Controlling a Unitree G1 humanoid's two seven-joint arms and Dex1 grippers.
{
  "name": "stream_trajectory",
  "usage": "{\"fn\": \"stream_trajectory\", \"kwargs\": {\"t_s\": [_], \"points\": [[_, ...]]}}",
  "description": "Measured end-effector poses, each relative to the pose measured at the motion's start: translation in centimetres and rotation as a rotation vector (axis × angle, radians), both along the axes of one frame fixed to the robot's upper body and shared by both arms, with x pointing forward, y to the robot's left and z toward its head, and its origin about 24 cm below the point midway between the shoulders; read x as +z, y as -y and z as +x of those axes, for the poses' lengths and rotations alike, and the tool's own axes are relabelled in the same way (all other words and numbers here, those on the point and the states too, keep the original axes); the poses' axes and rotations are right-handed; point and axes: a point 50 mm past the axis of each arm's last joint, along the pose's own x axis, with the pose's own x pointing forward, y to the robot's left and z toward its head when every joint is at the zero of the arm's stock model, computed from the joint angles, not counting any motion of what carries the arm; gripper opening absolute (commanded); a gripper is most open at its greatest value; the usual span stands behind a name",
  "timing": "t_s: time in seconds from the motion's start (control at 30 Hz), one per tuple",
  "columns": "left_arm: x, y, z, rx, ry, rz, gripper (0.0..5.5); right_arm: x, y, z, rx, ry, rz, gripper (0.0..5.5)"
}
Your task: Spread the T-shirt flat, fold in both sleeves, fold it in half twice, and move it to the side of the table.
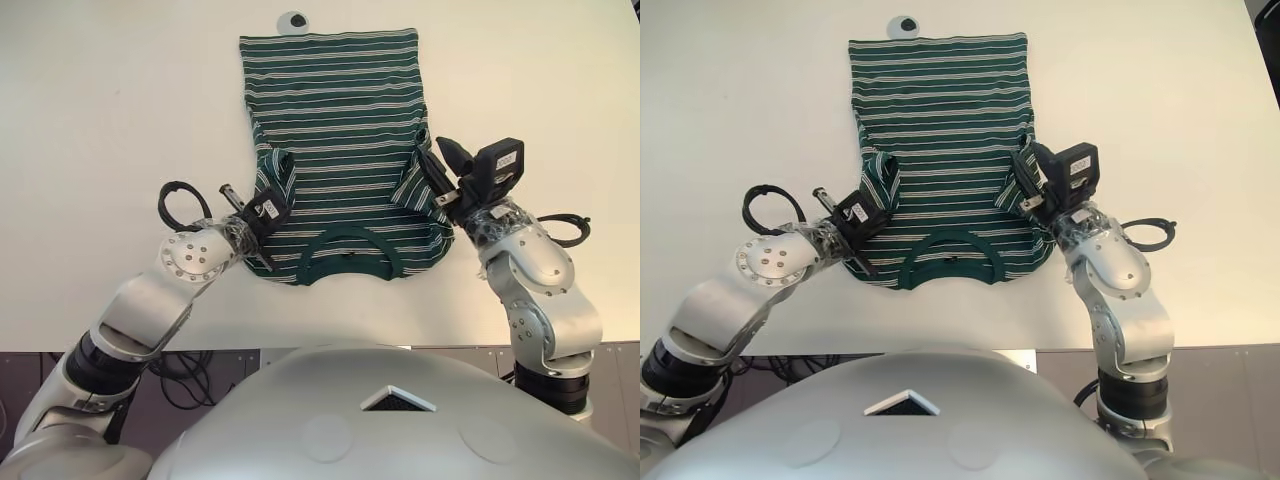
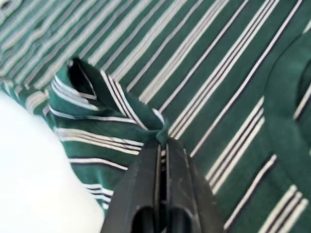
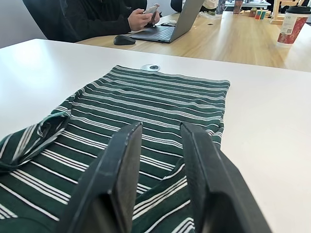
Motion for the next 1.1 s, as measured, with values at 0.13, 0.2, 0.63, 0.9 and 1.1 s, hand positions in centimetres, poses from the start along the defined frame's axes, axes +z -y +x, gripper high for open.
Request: {"fn": "stream_trajectory", "kwargs": {"t_s": [0.13,0.2,0.63,0.9,1.1], "points": [[-0.2,0.1,0.2,0.009,0.019,-0.001,0.81,0.2,0.6,0.0,0.009,-0.002,0.016,2.2],[0.1,0.3,-0.1,0.019,0.0,-0.068,1.09,0.6,1.2,-0.3,0.032,-0.01,0.026,2.52],[6.0,-8.8,-0.5,0.067,-0.323,-0.497,1.96,-1.9,8.5,-6.4,0.077,-0.486,0.086,3.2],[0.4,-11.3,-5.3,0.233,-0.498,-0.534,1.98,-3.9,7.9,-6.9,0.08,-0.582,0.15,2.0],[-0.6,-10.1,-5.0,0.248,-0.469,-0.61,1.98,-4.3,7.6,-6.9,0.091,-0.61,0.19,2.0]]}}
